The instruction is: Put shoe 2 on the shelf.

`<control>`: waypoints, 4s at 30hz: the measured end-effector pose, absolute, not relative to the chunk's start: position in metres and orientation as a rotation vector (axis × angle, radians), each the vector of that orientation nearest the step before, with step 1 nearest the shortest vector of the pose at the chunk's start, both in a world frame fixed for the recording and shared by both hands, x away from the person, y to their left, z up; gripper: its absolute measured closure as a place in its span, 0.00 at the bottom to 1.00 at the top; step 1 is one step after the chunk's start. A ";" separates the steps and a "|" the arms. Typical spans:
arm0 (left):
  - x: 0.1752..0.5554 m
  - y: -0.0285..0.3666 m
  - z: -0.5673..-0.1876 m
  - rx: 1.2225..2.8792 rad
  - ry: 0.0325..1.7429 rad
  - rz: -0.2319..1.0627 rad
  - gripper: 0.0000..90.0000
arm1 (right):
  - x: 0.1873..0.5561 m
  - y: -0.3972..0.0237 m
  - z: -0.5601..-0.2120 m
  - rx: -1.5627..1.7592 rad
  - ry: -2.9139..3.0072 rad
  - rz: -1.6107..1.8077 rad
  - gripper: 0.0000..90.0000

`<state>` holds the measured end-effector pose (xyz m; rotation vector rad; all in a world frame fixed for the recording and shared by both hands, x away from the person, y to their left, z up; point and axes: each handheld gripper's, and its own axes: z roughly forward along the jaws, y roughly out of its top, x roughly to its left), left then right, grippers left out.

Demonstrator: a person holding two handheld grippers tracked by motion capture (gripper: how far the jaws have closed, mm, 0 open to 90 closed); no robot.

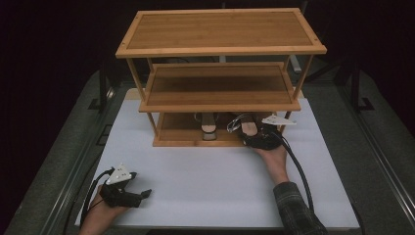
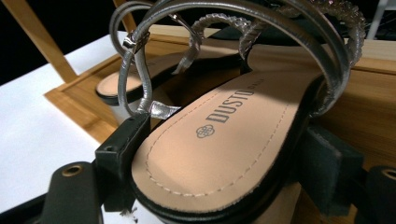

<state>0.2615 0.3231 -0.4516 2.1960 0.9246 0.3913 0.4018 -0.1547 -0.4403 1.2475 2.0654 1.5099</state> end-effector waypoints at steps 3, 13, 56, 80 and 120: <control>0.262 0.323 -0.452 2.197 0.924 0.392 0.14 | 0.407 -0.150 -0.446 1.259 2.059 1.495 0.27; 0.262 0.323 -0.451 2.198 0.923 0.391 0.14 | 0.425 -0.139 -0.453 1.283 2.040 1.476 0.27; 0.262 0.323 -0.452 2.198 0.921 0.393 0.14 | 0.411 -0.139 -0.453 1.220 2.136 1.313 0.41; 0.261 0.323 -0.452 2.197 0.920 0.392 0.14 | 0.393 -0.155 -0.437 1.277 2.236 1.215 0.15; 0.261 0.323 -0.452 2.198 0.918 0.394 0.14 | 0.269 -0.248 -0.434 1.288 2.172 1.112 0.11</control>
